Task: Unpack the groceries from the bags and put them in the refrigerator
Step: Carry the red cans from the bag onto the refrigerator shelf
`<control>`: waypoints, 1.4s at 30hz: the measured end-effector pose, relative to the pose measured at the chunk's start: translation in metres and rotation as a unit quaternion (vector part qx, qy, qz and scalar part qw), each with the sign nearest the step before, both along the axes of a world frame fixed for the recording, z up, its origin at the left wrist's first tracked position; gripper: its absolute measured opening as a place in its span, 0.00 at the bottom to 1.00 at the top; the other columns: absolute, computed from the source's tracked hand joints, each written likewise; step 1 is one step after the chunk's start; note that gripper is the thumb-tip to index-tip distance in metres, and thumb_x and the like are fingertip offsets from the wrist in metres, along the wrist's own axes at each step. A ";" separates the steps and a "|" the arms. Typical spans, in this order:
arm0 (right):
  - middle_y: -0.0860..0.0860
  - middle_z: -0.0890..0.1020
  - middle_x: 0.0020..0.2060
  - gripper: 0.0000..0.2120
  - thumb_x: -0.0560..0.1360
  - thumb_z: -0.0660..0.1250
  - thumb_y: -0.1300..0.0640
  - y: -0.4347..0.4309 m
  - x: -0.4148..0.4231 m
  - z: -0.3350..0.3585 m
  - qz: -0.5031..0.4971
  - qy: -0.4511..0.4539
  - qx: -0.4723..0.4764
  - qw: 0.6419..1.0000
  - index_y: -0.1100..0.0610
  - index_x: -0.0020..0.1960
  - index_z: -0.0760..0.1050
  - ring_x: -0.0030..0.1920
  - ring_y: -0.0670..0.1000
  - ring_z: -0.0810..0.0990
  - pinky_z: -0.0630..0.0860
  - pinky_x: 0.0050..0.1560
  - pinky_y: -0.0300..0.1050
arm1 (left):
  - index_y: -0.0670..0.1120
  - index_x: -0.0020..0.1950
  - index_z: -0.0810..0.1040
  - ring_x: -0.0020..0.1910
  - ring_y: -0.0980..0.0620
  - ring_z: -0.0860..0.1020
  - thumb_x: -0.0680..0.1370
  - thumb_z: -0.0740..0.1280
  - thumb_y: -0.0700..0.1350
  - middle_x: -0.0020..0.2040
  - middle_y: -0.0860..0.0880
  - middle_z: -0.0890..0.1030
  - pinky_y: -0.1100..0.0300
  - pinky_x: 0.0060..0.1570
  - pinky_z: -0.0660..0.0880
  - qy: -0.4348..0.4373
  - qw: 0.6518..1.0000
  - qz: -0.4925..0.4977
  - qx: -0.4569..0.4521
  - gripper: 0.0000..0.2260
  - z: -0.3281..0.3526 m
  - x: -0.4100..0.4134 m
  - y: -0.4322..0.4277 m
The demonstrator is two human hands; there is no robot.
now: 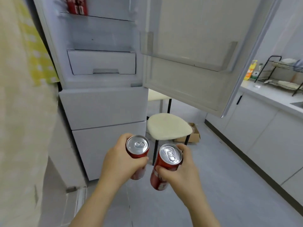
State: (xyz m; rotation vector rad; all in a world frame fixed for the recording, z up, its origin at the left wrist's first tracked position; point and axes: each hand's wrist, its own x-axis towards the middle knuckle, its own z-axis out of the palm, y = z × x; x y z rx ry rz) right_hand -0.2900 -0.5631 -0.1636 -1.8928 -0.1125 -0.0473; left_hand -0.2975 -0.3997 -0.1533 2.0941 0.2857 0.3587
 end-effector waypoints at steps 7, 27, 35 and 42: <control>0.34 0.79 0.37 0.25 0.62 0.75 0.61 0.079 0.084 0.013 0.027 -0.020 0.011 0.999 0.41 0.48 0.66 0.41 0.31 0.75 0.70 0.33 0.25 | 0.62 0.43 0.71 0.41 0.63 0.76 0.62 0.76 0.44 0.37 0.64 0.78 0.76 0.35 0.66 -0.037 0.999 0.021 0.013 0.20 0.018 0.068 0.073; 0.37 0.79 0.39 0.26 0.63 0.76 0.60 0.209 0.320 0.095 0.165 -0.102 0.091 0.977 0.40 0.49 0.66 0.41 0.33 0.78 0.73 0.41 0.32 | 0.58 0.53 0.70 0.47 0.60 0.78 0.64 0.77 0.43 0.46 0.60 0.79 0.65 0.44 0.72 -0.161 0.979 0.120 -0.046 0.24 0.083 0.265 0.186; 0.37 0.81 0.43 0.23 0.65 0.75 0.58 0.244 0.402 0.141 0.224 -0.158 0.118 0.954 0.41 0.53 0.71 0.44 0.38 0.80 0.76 0.43 0.35 | 0.59 0.50 0.76 0.44 0.62 0.80 0.66 0.76 0.45 0.44 0.59 0.82 0.59 0.46 0.76 -0.240 0.961 0.120 -0.071 0.17 0.132 0.335 0.215; 0.42 0.81 0.44 0.24 0.65 0.76 0.57 0.293 0.451 0.182 0.232 -0.181 0.169 0.941 0.41 0.54 0.70 0.41 0.37 0.81 0.77 0.39 0.35 | 0.57 0.51 0.69 0.48 0.56 0.80 0.66 0.77 0.46 0.49 0.54 0.81 0.53 0.52 0.77 -0.267 0.951 0.124 -0.096 0.21 0.178 0.381 0.259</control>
